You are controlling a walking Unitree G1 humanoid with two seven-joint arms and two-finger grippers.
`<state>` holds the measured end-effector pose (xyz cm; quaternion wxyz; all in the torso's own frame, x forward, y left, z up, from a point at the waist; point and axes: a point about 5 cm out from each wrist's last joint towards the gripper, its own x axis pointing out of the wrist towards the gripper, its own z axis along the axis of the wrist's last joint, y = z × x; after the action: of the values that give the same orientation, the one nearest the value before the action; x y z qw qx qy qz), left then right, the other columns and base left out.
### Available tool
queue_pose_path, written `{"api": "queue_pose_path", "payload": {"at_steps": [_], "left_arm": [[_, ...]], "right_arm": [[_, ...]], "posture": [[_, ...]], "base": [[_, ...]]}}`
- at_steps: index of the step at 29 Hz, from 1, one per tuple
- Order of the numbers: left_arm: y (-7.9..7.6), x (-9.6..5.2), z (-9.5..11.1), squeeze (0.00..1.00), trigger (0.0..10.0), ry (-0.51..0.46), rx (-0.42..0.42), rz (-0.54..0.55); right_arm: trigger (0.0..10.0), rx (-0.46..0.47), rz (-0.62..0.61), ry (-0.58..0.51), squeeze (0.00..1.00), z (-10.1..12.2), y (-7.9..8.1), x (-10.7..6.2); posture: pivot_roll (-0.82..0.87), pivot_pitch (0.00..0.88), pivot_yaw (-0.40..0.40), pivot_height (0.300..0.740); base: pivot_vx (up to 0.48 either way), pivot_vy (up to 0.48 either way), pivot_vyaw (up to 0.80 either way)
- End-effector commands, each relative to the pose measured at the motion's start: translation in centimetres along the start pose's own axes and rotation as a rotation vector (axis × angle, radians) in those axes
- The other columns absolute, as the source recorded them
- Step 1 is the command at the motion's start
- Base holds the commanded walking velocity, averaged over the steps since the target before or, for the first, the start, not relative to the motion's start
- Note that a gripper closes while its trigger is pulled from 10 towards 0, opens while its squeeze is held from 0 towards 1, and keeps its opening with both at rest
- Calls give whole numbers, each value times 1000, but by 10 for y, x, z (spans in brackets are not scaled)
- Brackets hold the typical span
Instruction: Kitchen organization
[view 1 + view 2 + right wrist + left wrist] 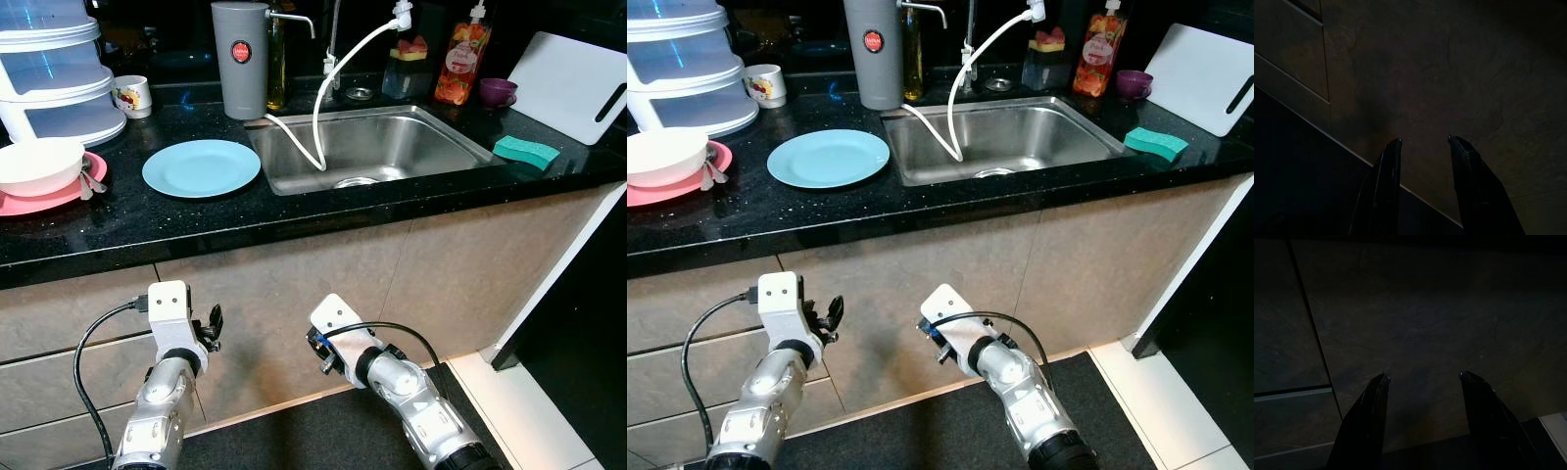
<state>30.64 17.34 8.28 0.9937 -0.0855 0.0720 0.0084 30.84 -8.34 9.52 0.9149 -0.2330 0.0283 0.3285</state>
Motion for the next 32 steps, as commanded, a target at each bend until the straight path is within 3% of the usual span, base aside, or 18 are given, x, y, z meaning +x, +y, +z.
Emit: {"api": "queue_pose_path", "payload": {"at_steps": [1,32], "left_arm": [[1,-2,-5,0,10000,15,-7,5],[1,-1,-5,0,10000,15,-18,13]], "right_arm": [[10000,8,1,1,0,-2,-1,-1],[10000,8,1,1,0,-1,-3,-2]], "posture": [[-95,55,4,740],[-98,73,1,740]], "base": [[0,0,0],[0,0,0]]}}
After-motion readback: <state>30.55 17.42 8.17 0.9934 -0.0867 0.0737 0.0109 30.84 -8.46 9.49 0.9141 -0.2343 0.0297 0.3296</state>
